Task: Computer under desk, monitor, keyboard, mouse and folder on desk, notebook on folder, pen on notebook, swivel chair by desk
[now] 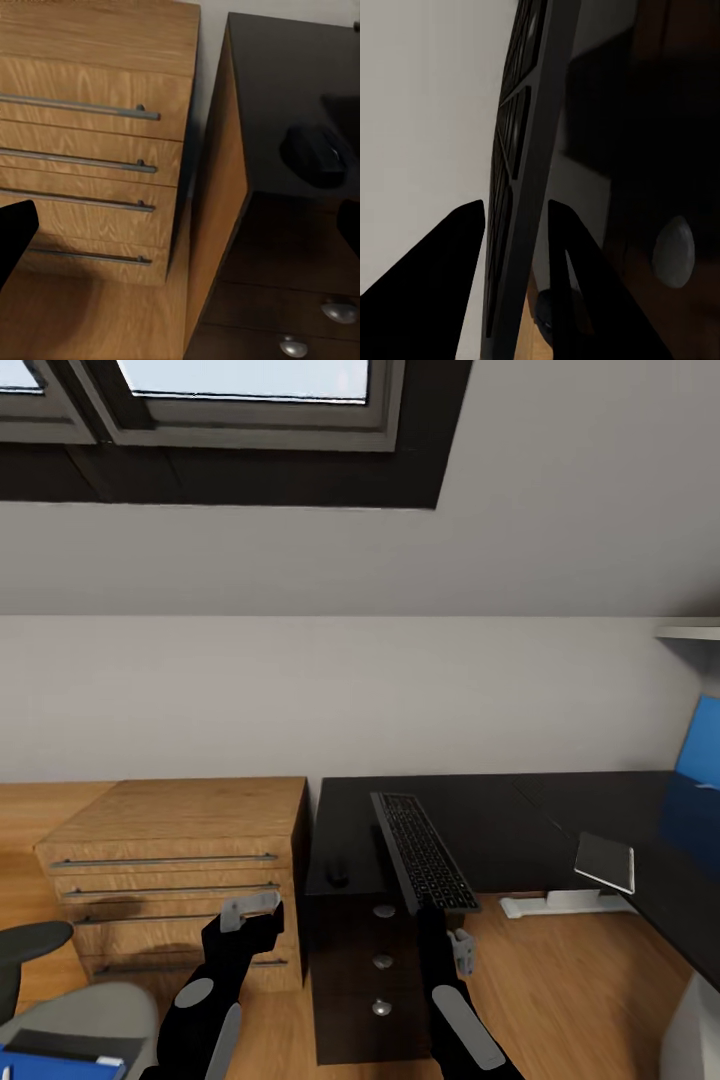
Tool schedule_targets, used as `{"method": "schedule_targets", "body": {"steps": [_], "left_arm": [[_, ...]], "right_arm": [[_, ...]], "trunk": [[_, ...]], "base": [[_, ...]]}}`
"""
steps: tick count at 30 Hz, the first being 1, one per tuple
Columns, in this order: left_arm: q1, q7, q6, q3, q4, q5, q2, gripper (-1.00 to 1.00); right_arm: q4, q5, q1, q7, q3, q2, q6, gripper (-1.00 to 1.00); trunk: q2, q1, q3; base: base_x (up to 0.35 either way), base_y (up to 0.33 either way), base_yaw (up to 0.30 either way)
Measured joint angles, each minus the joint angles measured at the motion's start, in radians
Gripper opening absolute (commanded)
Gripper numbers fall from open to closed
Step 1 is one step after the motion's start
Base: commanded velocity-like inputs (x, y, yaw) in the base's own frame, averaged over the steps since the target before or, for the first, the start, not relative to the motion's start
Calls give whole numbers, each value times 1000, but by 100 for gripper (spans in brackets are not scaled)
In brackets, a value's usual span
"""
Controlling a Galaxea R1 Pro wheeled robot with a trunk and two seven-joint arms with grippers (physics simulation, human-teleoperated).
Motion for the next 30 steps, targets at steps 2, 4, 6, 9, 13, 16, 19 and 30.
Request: {"method": "schedule_targets", "body": {"steps": [2,4,6,9,13,16,19,30], "left_arm": [[0,0,-1,0,0,0,0,100],[0,0,-1,0,0,0,0,100],[0,0,0,0,0,0,0,100],[0,0,0,0,0,0,0,100],[0,0,0,0,0,0,0,100],[0,0,0,0,0,0,0,100],[0,0,0,0,0,0,1,100],[0,0,0,0,-1,-1,1,100]], "right_arm": [[0,0,0,0,0,0,0,-100],[0,0,0,0,0,0,0,-100],[0,0,0,0,0,0,0,-100],[0,0,0,-1,0,0,0,-100],[-1,1,0,-2,0,0,-1,100],[0,-2,0,-2,0,0,-1,100],[-1,1,0,-2,0,0,-2,100],[-1,3,0,-1,-3,0,-2,100]], "trunk": [[0,0,0],[0,0,0],[0,0,0],[0,0,0],[0,0,0],[0,0,0],[0,0,0],[0,1,0]], "base": [[165,150,0],[92,80,0],[43,38,0],[16,14,0],[4,4,0],[1,1,0],[0,0,0],[-136,-111,0]]}}
